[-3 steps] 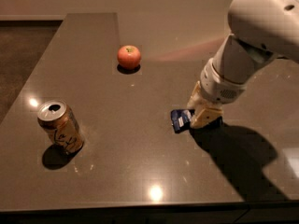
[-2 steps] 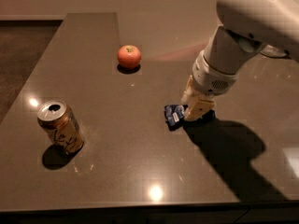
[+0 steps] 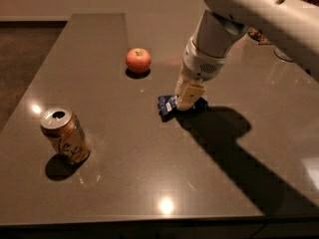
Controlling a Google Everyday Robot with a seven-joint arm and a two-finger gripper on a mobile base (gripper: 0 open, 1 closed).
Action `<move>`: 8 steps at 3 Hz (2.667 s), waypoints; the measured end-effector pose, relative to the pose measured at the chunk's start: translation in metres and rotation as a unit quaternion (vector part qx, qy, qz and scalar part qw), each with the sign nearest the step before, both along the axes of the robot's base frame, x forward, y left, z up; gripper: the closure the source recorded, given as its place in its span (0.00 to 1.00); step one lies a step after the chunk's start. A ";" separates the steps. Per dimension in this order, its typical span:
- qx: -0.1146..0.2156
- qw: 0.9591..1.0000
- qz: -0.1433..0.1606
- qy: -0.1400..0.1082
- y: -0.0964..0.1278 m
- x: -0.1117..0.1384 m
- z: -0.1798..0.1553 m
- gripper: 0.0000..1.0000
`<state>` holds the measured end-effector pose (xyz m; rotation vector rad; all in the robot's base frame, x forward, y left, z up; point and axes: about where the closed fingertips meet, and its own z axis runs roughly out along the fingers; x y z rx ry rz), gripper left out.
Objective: Move rxbar blueberry near apple
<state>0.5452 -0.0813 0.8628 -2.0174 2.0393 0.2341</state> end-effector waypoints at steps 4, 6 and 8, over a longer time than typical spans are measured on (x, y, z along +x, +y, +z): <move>0.022 0.998 -0.051 -0.011 0.029 0.089 -0.005 0.87; 0.020 0.997 -0.069 -0.017 0.028 0.104 -0.004 0.40; 0.020 0.997 -0.067 -0.015 0.031 0.105 -0.008 0.00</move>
Offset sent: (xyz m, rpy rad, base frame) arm 0.0779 0.0348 -0.0018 0.0575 -0.0098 -0.0543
